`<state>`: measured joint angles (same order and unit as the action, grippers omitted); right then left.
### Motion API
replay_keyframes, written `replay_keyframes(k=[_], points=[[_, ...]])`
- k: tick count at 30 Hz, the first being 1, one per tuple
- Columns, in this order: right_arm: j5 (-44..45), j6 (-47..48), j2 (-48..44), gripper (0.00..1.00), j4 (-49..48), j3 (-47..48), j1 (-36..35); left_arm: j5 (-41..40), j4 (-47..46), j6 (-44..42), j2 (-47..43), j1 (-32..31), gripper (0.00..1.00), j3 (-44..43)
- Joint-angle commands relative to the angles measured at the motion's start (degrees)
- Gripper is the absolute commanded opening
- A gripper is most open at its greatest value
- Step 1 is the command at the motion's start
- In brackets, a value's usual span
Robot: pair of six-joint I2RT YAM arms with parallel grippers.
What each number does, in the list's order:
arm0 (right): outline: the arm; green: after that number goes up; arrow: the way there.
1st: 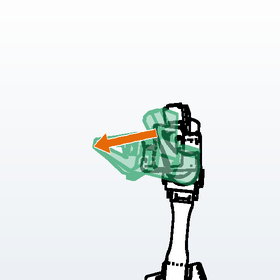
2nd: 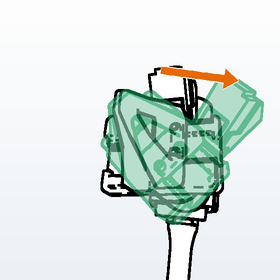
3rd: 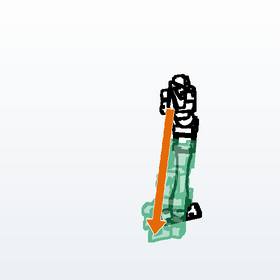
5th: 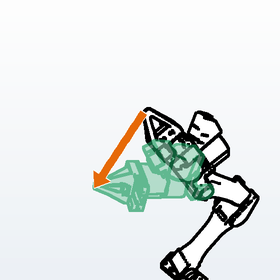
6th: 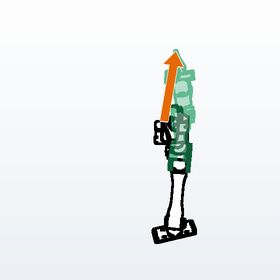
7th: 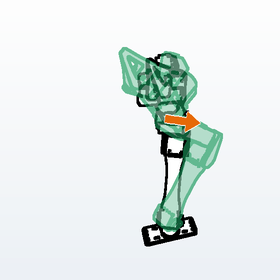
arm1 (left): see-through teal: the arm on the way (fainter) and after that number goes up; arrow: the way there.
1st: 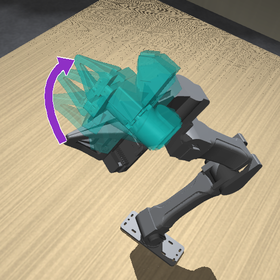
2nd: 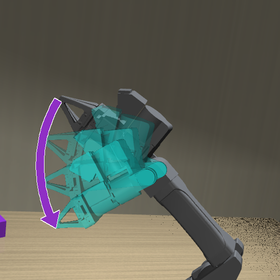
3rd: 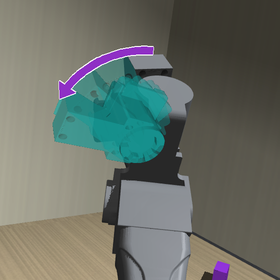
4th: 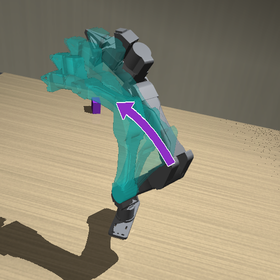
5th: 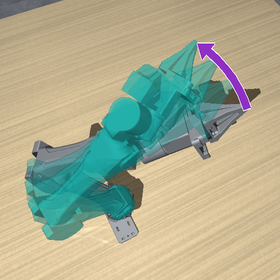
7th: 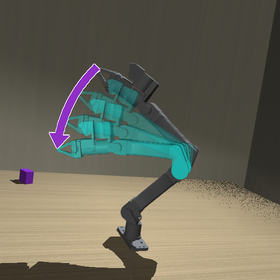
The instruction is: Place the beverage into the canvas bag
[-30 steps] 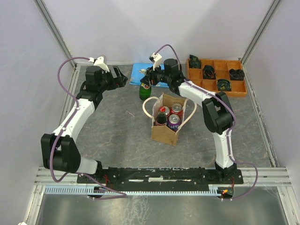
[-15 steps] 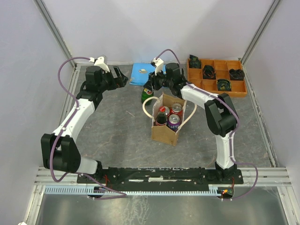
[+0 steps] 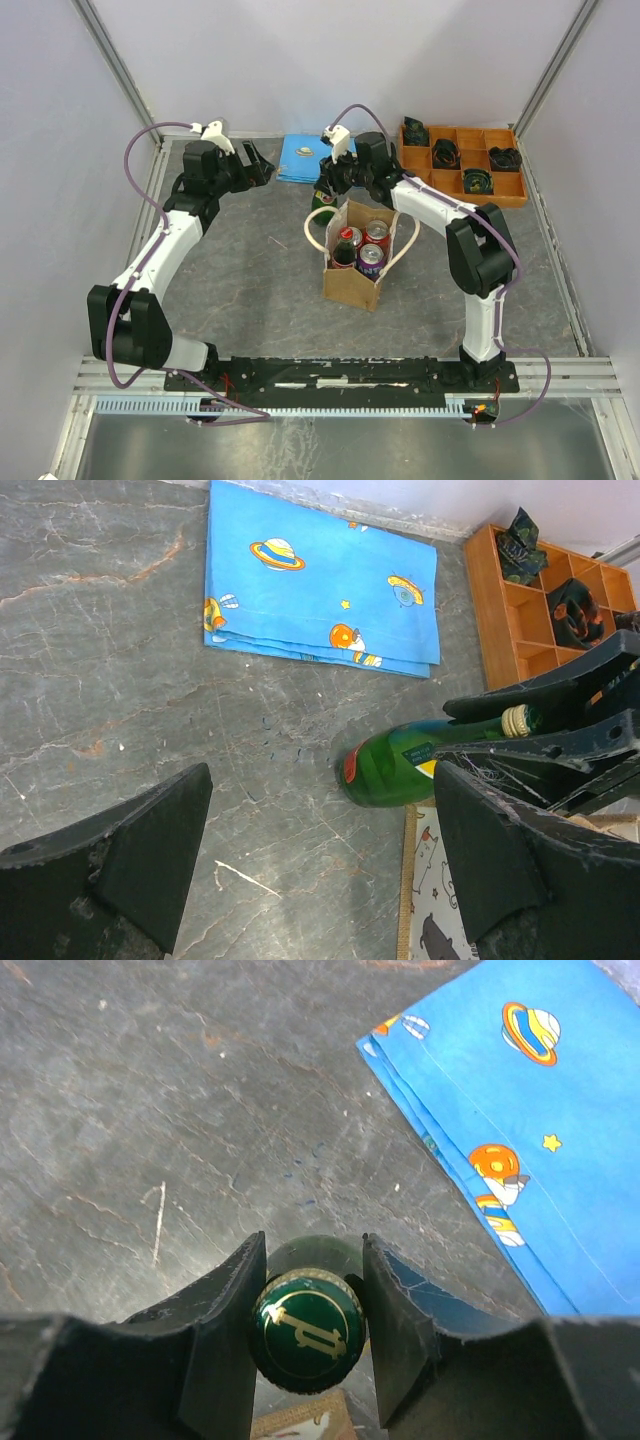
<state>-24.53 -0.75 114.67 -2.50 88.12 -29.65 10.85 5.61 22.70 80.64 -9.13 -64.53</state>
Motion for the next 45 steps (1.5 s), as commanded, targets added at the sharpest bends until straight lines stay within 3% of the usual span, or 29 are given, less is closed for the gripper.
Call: replay_keyframes(k=[1,5,10,16,23,37,45], points=[[1.9,6.9,-5.9,0.0,-0.3,1.5,-1.2,1.2,-3.0,2.7,-0.5,-0.4,0.97,-0.1],[4.4,10.6,-5.8,0.0,1.8,1.2,-2.6,1.4,-3.1,2.8,0.0,-0.6,0.97,-0.1],[5.5,8.7,-5.2,0.0,-0.6,-0.1,-2.9,1.5,-3.2,2.8,0.6,-0.8,0.97,-0.7],[5.5,4.0,-5.9,0.39,-8.5,-4.5,-2.9,1.5,-3.2,2.6,0.6,-0.8,0.97,-0.5],[5.5,-0.3,-6.0,0.55,-14.0,-7.5,-2.9,1.8,-3.2,2.6,0.7,-0.8,0.98,-0.5],[3.8,-6.5,-3.1,0.59,-23.3,-10.7,-2.9,2.3,-3.4,2.8,0.8,-0.9,0.97,-0.6],[4.1,-9.0,-1.6,0.49,-27.2,-11.7,-2.9,2.8,-3.6,2.9,1.2,-1.0,0.97,-0.7]])
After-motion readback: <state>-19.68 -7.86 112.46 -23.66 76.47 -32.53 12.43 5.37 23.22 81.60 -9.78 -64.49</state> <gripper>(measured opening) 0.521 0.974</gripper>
